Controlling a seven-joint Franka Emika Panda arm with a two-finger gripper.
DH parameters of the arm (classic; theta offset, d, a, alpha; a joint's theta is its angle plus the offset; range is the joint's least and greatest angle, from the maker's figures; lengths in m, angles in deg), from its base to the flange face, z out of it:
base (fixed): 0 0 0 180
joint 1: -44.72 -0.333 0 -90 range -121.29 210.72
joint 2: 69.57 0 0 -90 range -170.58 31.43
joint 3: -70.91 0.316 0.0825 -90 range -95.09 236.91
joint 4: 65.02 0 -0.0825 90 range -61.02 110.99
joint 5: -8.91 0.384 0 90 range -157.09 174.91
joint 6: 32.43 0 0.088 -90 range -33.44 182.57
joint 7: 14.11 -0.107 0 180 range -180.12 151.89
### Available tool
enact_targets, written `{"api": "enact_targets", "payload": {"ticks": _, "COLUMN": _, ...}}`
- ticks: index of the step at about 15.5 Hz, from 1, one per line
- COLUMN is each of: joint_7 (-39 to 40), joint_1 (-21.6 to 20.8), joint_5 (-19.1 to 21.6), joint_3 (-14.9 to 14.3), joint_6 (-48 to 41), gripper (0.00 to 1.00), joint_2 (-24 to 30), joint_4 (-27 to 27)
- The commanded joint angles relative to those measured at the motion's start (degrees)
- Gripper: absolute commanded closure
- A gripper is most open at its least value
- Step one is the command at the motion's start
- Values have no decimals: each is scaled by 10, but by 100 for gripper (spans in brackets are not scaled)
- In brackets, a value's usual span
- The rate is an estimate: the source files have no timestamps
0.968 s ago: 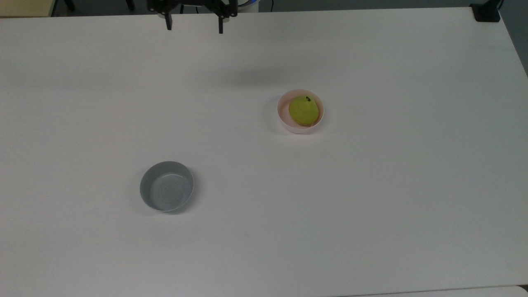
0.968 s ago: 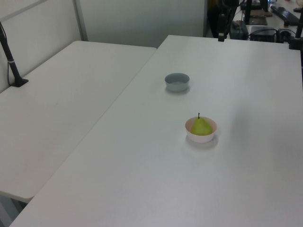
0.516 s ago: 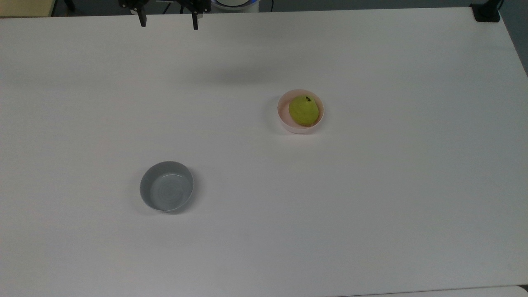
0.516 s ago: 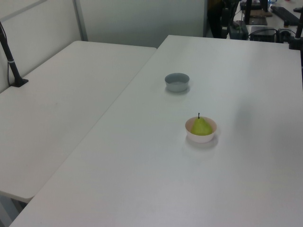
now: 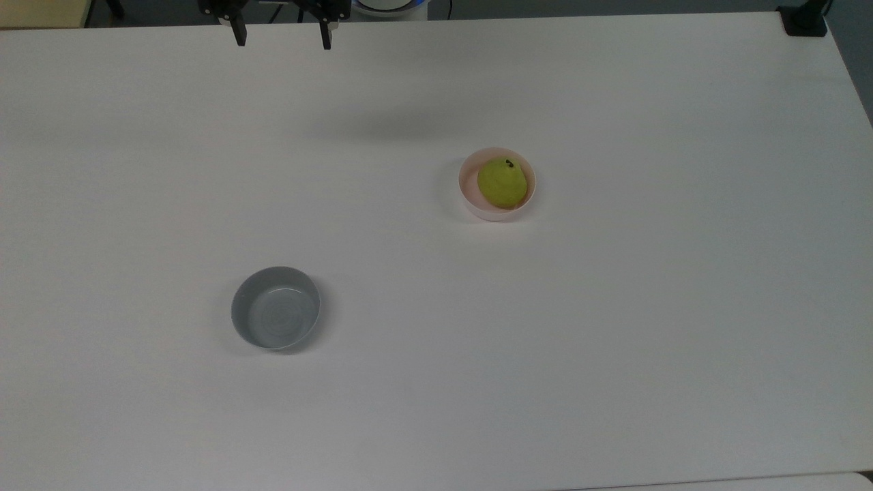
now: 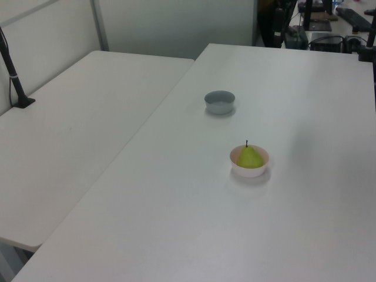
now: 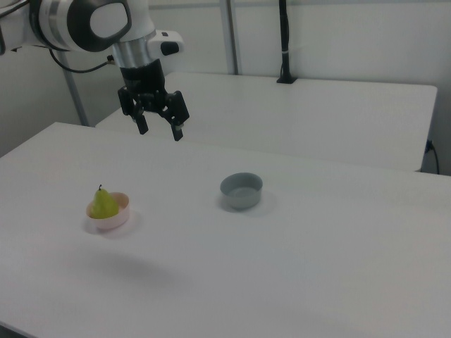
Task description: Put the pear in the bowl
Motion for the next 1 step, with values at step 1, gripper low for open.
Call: {"api": "enact_targets", "payload": {"ticks": 1, "joint_7": 2, "joint_1": 7, "joint_5": 11, "joint_3": 9, "joint_6": 4, "gripper": 0, "joint_2": -1, "joint_4": -4}}
